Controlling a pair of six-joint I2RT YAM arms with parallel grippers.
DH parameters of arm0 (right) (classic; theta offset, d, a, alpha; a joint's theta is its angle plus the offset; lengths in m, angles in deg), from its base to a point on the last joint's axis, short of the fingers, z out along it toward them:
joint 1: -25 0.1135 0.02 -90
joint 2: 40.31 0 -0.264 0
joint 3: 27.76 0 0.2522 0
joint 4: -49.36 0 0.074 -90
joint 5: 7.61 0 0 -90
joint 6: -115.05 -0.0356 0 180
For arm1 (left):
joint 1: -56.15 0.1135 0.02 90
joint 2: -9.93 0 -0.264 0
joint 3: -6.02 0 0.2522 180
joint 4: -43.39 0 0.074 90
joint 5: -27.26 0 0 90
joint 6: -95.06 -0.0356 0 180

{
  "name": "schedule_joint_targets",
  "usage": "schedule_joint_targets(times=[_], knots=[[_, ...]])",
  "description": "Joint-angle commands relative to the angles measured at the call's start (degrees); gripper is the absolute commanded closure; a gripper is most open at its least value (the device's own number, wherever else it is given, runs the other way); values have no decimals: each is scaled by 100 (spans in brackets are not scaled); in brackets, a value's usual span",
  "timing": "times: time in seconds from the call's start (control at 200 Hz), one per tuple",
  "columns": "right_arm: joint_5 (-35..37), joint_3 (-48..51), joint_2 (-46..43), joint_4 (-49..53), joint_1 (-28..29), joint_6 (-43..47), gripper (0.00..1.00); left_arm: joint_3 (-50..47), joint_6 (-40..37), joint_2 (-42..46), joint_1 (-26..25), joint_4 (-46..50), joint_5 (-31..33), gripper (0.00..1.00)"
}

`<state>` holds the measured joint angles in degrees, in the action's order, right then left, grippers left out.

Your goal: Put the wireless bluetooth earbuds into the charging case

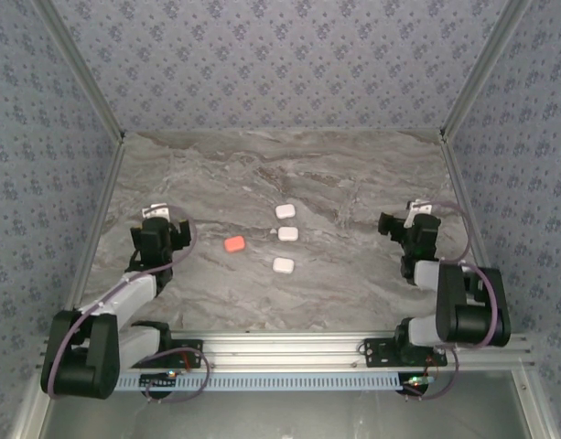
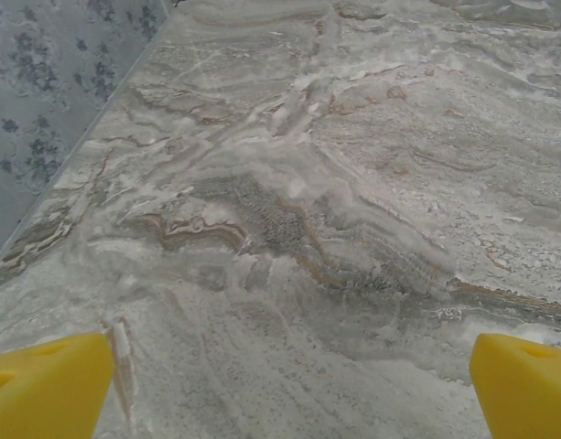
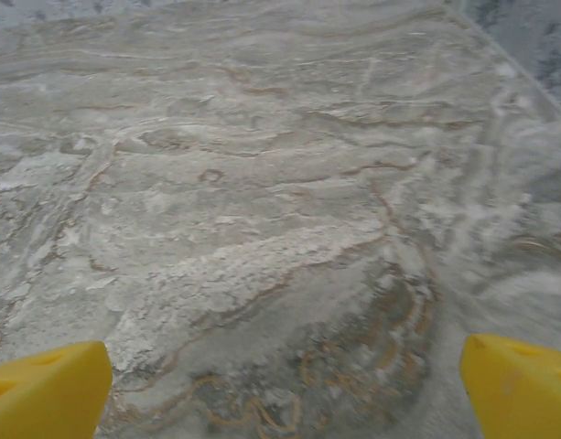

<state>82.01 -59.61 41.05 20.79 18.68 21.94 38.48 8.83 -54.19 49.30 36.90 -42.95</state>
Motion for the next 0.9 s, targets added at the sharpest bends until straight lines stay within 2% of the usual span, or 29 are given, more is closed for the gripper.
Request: schedule_joint_targets(times=[0.0,0.04,0.085,0.28,0.395,0.485,0.62,0.77,0.894], knots=[[-438,-124,418,-786,113,258,0,-94,-240,-149,74,-911,-346,1],[-436,-156,598,-956,156,285,0,-154,-269,-211,101,-1166,-457,1],[-491,-351,525,-419,172,351,0,-183,-325,-268,117,-1330,-618,1],[-279,-411,588,-426,282,409,0,-239,-512,-740,241,-2239,-1173,1],[-269,-419,581,-401,281,417,0,-162,-666,-1238,340,-2791,-1654,1],[-261,-415,586,-403,292,417,0,-101,-730,-1766,395,-3174,-1785,1],[-252,-426,583,-399,298,417,0,-101,-474,-2354,681,-3768,-2076,1],[-239,-427,585,-399,301,425,0,487,-285,-2344,862,-2575,-2186,1],[-190,-428,587,-389,333,435,0,482,-194,-2370,932,-2658,-2145,1]])
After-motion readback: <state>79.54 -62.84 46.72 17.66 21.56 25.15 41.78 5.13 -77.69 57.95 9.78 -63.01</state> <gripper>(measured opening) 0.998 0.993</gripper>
